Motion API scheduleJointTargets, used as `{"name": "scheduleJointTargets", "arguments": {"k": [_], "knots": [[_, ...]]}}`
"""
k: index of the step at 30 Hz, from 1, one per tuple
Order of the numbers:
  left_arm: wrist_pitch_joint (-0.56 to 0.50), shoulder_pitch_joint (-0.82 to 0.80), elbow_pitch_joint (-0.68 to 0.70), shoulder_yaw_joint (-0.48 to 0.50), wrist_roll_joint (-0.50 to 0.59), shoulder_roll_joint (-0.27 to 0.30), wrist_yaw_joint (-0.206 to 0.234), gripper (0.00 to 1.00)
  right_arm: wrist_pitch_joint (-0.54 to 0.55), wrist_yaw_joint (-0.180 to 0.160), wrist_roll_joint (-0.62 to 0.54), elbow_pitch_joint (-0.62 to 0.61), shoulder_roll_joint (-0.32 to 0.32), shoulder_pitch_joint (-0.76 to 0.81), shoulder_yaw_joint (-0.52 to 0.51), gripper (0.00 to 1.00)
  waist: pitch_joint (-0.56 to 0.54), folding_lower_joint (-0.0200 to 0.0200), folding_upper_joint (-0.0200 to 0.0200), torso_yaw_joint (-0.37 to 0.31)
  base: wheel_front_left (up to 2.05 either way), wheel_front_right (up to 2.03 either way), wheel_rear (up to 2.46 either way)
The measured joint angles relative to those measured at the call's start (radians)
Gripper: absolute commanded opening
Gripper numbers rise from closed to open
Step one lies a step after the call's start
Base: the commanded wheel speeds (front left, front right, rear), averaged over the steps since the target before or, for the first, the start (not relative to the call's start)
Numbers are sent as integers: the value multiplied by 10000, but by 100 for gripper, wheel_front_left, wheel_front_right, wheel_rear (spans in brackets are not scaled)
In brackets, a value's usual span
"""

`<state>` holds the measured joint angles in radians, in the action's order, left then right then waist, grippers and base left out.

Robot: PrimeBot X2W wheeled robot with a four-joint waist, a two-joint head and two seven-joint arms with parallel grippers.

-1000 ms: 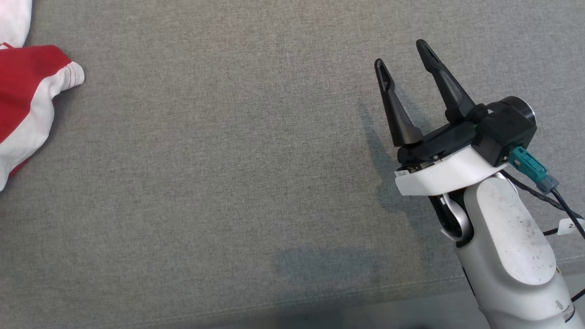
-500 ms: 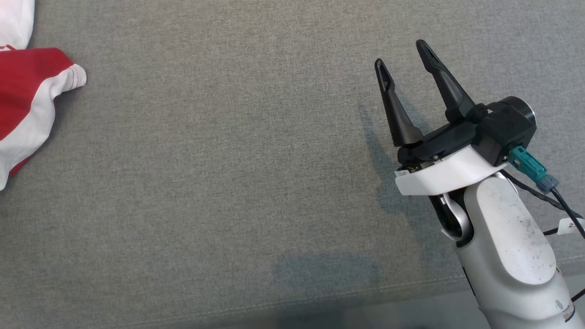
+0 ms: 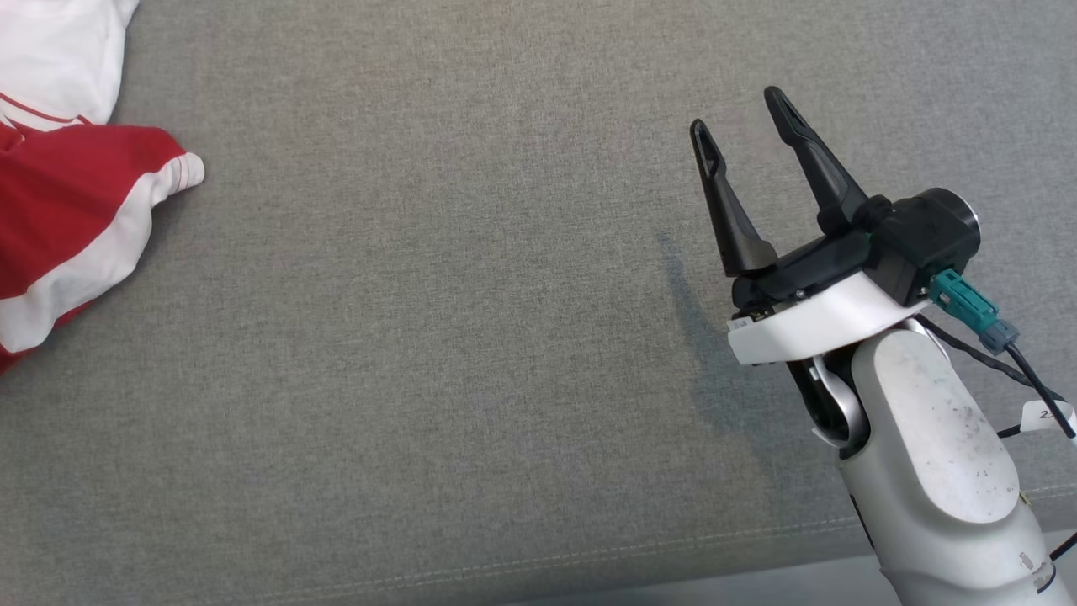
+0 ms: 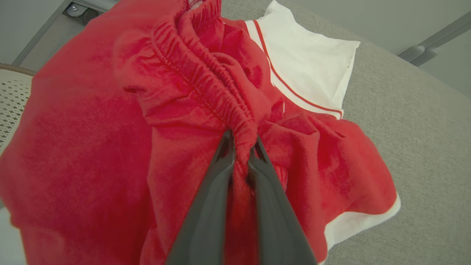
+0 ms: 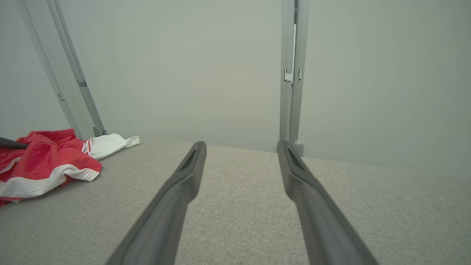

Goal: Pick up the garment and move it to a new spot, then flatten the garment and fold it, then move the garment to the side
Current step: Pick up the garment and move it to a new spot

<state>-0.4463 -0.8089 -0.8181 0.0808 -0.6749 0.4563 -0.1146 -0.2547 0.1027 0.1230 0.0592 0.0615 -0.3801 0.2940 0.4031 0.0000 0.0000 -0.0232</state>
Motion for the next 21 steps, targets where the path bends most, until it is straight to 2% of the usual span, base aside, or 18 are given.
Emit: {"name": "scheduleJointTargets", "arguments": {"k": [12,21], "knots": [[360,-4,564,-777,25,-247,-86,0,0,4,203,257,-4,473,-38,100,-1082,0,0,87,0,0,0],[510,7,1962,-2017,-267,-516,-88,0,0,12,470,343,-13,900,-25,100,-1937,0,0,39,0,0,0]]}}
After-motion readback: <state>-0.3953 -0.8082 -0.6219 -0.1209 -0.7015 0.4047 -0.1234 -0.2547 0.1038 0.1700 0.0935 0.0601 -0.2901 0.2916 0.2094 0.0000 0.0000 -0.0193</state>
